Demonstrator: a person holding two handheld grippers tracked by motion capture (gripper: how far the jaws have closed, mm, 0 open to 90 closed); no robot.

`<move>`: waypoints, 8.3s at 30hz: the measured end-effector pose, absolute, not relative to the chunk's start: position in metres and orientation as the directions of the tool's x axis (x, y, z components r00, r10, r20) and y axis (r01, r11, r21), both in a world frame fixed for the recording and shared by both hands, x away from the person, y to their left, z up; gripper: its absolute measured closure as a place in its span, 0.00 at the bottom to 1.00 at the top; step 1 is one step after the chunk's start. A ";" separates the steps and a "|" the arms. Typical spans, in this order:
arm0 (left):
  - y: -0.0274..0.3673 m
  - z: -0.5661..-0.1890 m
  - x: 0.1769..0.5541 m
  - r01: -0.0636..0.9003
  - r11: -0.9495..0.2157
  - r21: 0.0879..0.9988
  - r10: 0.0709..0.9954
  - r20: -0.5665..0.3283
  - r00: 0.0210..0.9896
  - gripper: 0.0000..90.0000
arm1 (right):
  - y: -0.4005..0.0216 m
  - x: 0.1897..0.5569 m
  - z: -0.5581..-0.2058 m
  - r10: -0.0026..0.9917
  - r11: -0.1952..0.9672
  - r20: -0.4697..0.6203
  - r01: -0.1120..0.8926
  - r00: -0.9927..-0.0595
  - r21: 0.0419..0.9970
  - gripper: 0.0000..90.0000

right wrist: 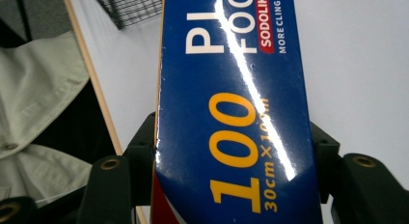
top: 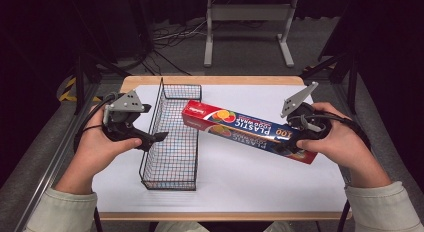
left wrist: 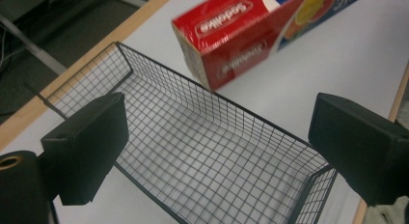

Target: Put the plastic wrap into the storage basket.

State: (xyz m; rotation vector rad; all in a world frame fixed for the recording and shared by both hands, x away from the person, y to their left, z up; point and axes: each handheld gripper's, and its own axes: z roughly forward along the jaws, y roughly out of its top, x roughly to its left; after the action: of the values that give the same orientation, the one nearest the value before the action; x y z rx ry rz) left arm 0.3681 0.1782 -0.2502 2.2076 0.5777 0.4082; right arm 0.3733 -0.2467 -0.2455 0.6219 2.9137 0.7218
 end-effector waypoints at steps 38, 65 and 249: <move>0.105 -0.250 0.373 0.132 -0.703 0.699 0.274 0.096 0.957 0.08 | -0.218 0.374 -0.252 0.056 0.870 0.028 0.062 -0.998 0.488 0.45; 0.081 -0.270 0.369 0.040 -0.805 0.592 0.041 -0.012 0.999 0.31 | -0.206 0.375 -0.256 0.023 0.883 0.018 0.029 -1.000 0.468 0.45; 0.092 -0.346 0.404 0.879 -0.033 0.475 0.987 -0.123 0.103 0.44 | -0.331 0.408 -0.376 0.759 0.460 -0.082 0.444 -0.645 0.769 0.11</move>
State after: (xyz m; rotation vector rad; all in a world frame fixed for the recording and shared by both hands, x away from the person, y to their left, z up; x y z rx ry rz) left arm 0.4039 0.0921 -0.3461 1.9559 1.8185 0.3328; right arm 0.4076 -0.3308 -0.3760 1.0092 2.2977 1.0313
